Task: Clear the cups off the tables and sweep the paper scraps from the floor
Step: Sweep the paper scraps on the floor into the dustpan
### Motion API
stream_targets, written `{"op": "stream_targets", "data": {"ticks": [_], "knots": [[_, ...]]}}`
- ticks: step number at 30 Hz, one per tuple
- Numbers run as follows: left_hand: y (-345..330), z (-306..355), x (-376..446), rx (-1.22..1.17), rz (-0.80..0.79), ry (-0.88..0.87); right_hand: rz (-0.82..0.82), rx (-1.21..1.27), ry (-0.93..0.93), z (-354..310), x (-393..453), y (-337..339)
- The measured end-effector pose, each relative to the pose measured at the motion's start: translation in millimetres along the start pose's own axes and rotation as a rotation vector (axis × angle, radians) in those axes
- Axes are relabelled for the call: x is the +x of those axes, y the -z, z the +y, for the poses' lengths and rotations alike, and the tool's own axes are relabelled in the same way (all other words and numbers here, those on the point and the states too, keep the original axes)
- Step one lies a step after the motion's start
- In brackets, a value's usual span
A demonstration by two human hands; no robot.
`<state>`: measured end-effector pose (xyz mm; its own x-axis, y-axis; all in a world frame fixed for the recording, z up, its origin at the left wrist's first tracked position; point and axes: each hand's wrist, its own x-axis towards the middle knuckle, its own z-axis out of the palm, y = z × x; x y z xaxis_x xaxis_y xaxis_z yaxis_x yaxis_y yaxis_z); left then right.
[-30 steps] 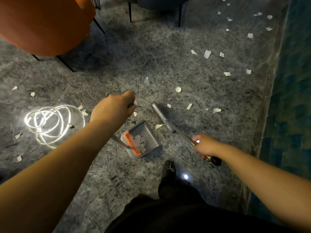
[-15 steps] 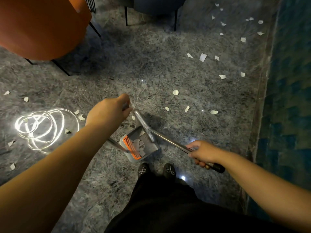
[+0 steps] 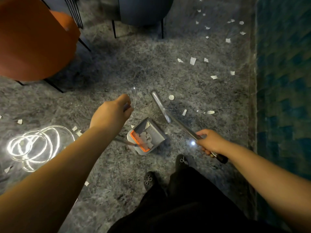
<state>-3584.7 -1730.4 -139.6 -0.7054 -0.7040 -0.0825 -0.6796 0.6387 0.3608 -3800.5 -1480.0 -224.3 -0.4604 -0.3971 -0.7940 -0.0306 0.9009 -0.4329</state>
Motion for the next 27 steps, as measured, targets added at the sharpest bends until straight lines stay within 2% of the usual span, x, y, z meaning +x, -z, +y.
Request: {"op": "stream_targets", "data": {"ticks": [8, 18, 22, 27], "knots": [[-20, 17, 65, 0.008, -0.050, 0.063, 0.008, -0.078, -0.001, -34, 53, 46], [-25, 29, 130, 0.111, -0.028, 0.072, -0.162, -0.300, 0.002, -77, 114, 82], [-23, 21, 142, 0.117, -0.010, 0.088, -0.273, -0.318, 0.024, -85, 117, 80], [-20, 14, 139, 0.130, 0.010, 0.101, -0.331, -0.299, 0.052, -96, 115, 84]]}}
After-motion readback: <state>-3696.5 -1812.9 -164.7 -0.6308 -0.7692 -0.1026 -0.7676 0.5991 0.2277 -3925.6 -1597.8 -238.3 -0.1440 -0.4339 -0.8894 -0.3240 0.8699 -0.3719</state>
